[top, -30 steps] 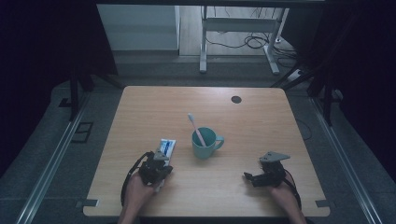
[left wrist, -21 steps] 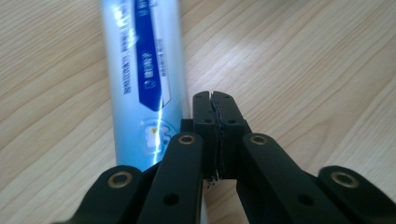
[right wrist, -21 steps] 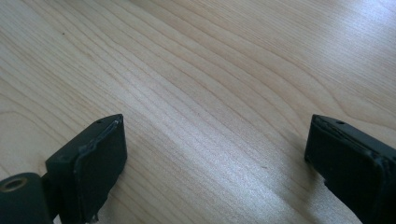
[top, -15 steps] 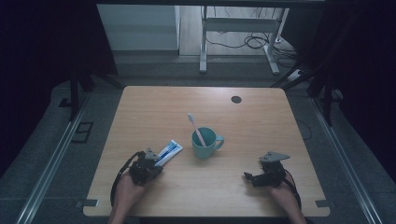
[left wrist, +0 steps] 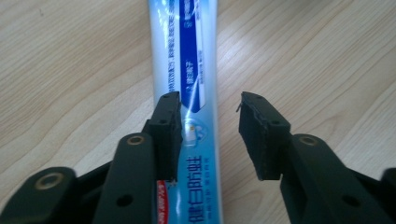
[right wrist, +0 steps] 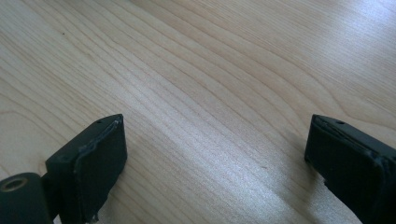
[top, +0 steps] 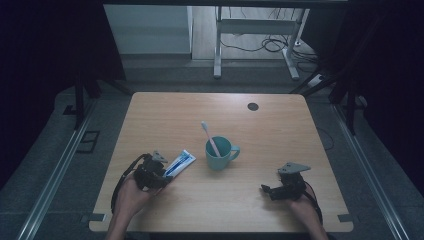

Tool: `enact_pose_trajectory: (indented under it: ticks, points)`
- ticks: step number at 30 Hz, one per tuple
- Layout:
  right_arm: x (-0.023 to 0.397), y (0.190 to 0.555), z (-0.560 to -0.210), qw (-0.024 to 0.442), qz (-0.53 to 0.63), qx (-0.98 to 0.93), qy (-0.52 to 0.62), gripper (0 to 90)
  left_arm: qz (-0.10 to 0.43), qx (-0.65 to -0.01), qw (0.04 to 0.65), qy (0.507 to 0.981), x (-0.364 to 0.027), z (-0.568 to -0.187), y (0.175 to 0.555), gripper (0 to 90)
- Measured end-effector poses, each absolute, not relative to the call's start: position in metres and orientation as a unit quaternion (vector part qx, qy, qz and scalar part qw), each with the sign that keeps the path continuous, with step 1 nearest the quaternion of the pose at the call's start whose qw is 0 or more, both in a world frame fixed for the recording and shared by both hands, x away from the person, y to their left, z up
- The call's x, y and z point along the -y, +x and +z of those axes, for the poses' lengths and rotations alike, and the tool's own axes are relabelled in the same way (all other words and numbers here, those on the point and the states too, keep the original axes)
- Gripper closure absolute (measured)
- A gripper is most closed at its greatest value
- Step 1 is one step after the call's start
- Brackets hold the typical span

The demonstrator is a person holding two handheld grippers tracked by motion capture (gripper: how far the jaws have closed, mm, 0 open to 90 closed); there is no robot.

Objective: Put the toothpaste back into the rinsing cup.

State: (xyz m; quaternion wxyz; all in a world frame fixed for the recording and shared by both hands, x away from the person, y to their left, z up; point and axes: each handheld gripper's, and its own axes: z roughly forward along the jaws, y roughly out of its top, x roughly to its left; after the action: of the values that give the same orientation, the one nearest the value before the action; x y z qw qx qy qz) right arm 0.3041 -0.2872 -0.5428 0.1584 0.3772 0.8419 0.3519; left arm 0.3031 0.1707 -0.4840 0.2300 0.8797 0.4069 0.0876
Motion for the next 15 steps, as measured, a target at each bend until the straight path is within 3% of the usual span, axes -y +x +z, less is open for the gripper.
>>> enact_pose_trajectory:
  ticks: [8, 15]
  points:
    - [0.287, 0.304, -0.543, 0.159, 0.352, -0.842, 0.377, 5.7, 0.076, -0.413, 0.18, 0.89, -0.162, -0.488, 0.321, 43.4]
    - [0.287, 0.304, -0.543, 0.158, 0.351, -0.842, 0.379, 6.0, 0.056, -0.421, 0.155, 0.892, -0.154, -0.494, 0.337, 40.6]
